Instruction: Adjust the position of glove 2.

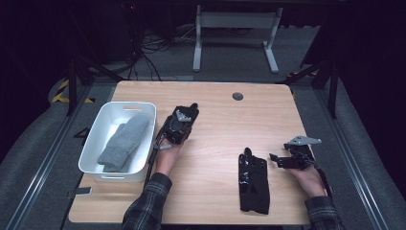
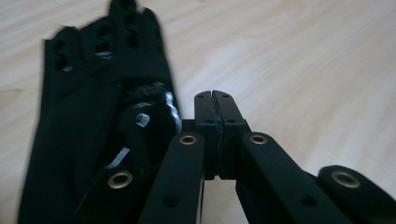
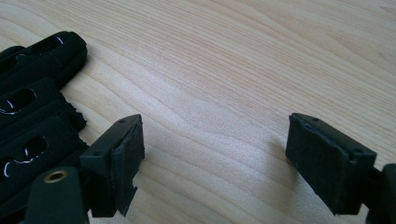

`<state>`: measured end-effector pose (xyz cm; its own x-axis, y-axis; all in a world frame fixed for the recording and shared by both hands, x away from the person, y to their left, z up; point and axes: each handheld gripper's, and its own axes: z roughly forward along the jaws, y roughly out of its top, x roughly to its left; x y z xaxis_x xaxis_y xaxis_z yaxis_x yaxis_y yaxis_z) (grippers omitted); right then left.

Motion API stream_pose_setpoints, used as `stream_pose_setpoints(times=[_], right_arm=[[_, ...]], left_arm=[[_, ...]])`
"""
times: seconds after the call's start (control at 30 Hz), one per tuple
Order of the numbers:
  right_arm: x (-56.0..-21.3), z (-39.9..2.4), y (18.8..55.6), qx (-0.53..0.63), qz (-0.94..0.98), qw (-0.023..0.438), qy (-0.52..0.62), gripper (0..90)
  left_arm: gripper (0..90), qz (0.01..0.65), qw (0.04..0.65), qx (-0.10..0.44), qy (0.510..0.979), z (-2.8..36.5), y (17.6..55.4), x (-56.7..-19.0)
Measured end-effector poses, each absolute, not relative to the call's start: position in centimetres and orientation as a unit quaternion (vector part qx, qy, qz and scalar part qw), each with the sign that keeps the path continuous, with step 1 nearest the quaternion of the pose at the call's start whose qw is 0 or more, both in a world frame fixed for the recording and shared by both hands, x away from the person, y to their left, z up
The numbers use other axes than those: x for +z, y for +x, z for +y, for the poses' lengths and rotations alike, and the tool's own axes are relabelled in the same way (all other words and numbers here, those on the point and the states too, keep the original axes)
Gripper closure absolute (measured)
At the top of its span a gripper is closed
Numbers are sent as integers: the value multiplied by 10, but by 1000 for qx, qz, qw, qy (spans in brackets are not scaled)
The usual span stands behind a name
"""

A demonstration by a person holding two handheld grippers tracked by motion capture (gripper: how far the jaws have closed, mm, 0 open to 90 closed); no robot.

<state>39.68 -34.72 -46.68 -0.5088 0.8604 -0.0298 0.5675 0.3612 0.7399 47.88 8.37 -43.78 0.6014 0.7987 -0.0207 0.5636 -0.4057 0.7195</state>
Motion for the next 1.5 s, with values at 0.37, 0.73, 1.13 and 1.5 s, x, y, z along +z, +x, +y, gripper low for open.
stream_pose_setpoints(times=[0.37,0.73,1.13,1.5], right_arm=[[-467,-347,397,346,797,212,447,186],[-467,-346,397,345,796,212,450,170],[-468,-346,396,344,795,213,452,162],[-468,-346,397,344,795,212,452,161]], left_arm=[[900,439,326,153,823,87,505,-457],[900,412,344,125,834,82,481,-459],[900,362,353,92,858,51,440,-457],[900,329,368,65,867,22,407,-458]])
